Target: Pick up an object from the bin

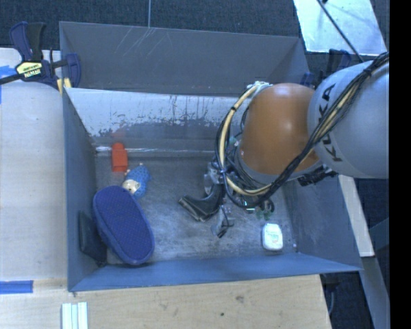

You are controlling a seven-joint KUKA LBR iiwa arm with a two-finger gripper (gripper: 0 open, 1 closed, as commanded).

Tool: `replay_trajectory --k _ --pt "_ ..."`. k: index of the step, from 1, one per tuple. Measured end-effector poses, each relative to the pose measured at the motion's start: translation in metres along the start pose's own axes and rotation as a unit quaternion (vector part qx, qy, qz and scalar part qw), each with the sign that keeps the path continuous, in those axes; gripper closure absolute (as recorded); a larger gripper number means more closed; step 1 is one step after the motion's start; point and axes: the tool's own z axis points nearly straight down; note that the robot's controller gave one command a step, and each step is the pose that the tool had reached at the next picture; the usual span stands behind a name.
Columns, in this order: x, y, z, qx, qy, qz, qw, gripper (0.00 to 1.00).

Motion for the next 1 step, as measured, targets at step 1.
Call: replay_trajectory --k 1 --pt "-0.0297 -0.0033 0.0785 0.000 -0.0014 -0.172 0.9851 0.00"
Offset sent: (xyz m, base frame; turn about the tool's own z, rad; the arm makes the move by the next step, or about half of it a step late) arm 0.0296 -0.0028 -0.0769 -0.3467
